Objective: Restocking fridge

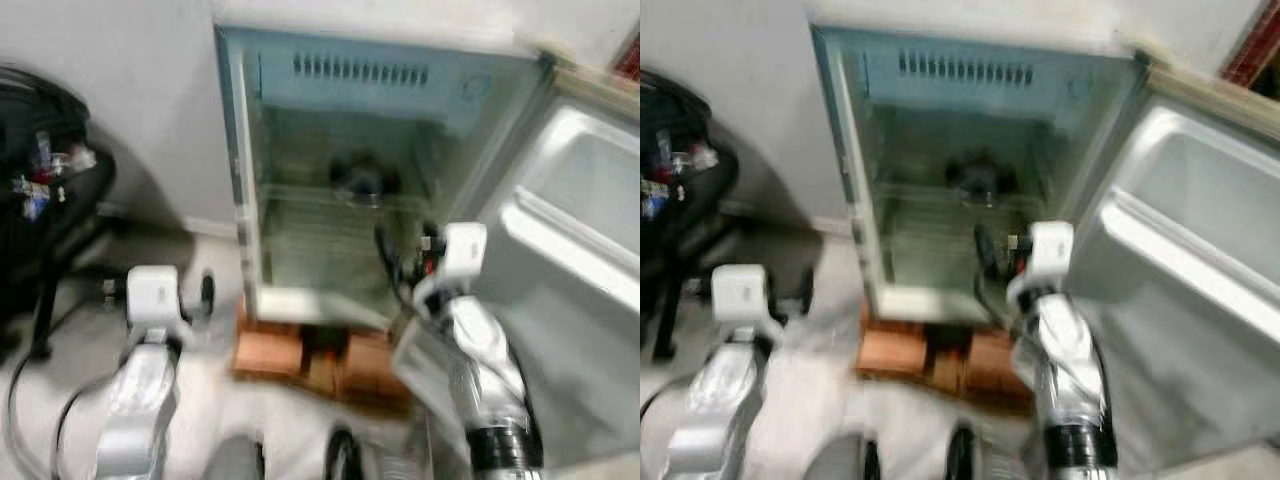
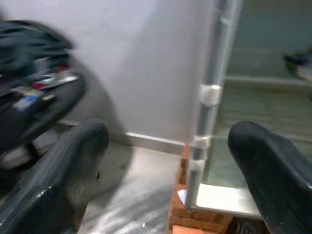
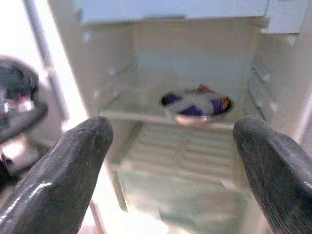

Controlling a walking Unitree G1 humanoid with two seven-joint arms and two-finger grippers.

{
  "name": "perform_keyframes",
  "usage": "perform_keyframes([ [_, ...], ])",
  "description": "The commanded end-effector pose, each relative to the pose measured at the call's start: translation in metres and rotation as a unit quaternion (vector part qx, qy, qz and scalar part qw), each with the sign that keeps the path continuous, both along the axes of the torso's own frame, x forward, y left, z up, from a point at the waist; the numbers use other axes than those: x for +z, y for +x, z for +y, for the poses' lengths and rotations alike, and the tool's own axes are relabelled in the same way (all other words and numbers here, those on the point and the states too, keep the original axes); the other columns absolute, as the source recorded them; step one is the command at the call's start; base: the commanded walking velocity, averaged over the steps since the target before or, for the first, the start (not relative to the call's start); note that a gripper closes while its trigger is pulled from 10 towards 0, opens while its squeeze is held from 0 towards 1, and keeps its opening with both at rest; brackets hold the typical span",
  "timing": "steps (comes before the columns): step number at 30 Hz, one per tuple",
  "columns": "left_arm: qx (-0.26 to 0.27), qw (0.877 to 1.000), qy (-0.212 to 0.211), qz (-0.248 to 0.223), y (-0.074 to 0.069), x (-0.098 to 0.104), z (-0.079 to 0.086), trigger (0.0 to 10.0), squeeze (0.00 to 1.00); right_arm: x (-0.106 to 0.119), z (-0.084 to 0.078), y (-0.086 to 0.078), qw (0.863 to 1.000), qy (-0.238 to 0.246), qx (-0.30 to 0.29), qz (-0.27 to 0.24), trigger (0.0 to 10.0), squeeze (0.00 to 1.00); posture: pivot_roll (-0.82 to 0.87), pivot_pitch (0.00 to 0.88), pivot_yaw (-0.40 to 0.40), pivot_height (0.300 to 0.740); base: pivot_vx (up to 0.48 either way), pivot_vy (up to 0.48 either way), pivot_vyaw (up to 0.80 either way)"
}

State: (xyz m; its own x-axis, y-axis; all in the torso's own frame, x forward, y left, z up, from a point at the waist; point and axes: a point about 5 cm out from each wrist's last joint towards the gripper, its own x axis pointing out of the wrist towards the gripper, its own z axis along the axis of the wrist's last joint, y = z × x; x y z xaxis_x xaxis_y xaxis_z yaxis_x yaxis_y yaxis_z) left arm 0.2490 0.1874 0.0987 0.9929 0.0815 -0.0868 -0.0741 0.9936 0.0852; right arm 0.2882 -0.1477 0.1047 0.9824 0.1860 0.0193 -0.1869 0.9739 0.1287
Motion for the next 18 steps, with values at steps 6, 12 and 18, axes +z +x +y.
perform_keyframes([
  [6,0.011,1.0,0.008,0.024,-0.0046,-0.0128,0.0064,10.0,0.0,-0.0052,-0.0039,0.0011,0.999,-0.027,-0.014,0.015,10.0,0.0,0.13,0.066,-0.074,0.74,-0.426,0.0,0.0],
  [12,0.001,1.0,0.01,0.02,0.0006,-0.0155,0.0043,10.0,0.0,-0.008,-0.0045,0.0011,0.999,-0.021,-0.03,0.019,10.0,0.0,0.13,0.055,-0.091,0.74,-0.187,0.0,0.0],
  [18,-0.02,1.0,0.003,0.02,0.0021,-0.0163,-0.0015,10.0,0.0,-0.0092,-0.009,0.001,0.999,-0.018,-0.043,0.019,10.0,0.0,0.13,0.049,-0.085,0.74,0.0,0.0,0.0],
])
